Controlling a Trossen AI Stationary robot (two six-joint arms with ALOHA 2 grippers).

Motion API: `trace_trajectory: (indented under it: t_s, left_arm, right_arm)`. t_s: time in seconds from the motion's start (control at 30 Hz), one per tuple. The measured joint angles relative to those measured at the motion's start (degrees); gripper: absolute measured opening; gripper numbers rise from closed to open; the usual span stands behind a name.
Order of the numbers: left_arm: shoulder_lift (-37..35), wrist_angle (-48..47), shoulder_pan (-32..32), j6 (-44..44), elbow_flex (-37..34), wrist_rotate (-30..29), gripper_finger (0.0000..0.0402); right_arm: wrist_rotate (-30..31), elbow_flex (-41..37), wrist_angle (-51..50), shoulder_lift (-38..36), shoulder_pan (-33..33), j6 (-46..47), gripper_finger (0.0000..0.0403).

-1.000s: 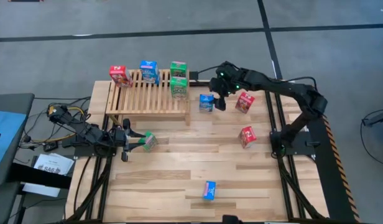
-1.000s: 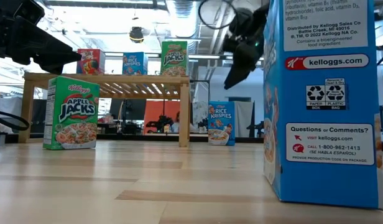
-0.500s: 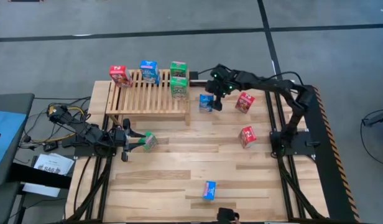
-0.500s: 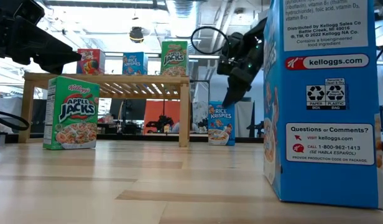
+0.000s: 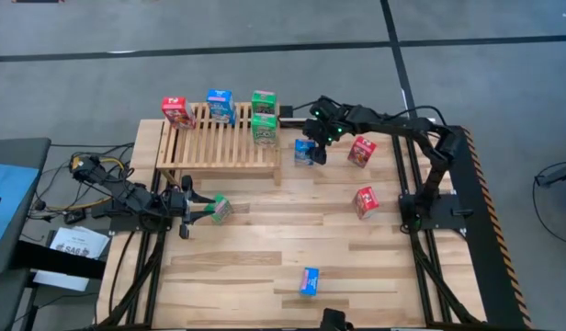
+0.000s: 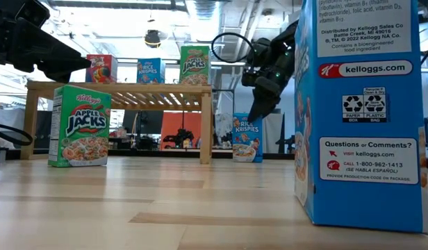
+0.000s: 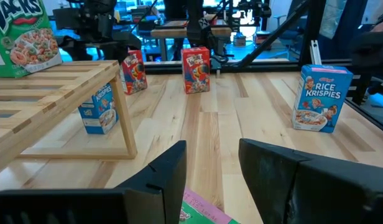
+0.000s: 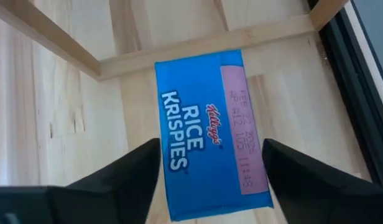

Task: Stack cereal on shelf
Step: Put the top blue cereal box on the shelf aligned with the blue cereal box

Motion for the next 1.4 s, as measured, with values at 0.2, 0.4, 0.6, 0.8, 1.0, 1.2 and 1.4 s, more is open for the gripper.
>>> trace_trajectory:
  t_s: [0.2,0.4,0.6,0.8,1.0,1.2,1.4]
  left_arm:
    - [0.0,0.0,-0.01,0.0,0.0,0.0,0.0138]
    - [0.0,0.0,-0.01,0.0,0.01,0.0,0.0138]
    - [0.0,-0.02,0.0,0.0,0.02,0.0,0.0138]
    - [0.0,-0.01,-0.01,0.0,0.02,0.0,0.0138]
    - [0.0,-0.01,-0.01,0.0,0.0,-0.01,0.0138]
    - [0.01,0.0,0.0,0.0,0.0,0.0,0.0138]
    - [0.02,0.0,0.01,0.0,0.0,0.0,0.0138]
  right_arm:
    - [0.24,0.0,-0.03,0.0,0.39,2.68,0.0252]
    - [0.47,0.0,-0.04,-0.02,0.64,4.49,0.0213]
    - [0.44,0.0,-1.1,-0.08,1.05,7.23,0.0191]
    - [0.49,-0.02,-6.63,-2.53,2.17,9.5,0.0203]
    - [5.3,-0.02,-8.79,-8.15,4.43,11.86,0.0197]
    - [6.52,0.0,-10.94,-14.5,6.1,14.92,0.0201]
    - [6.54,-0.02,-14.99,-20.32,9.0,18.28,0.0202]
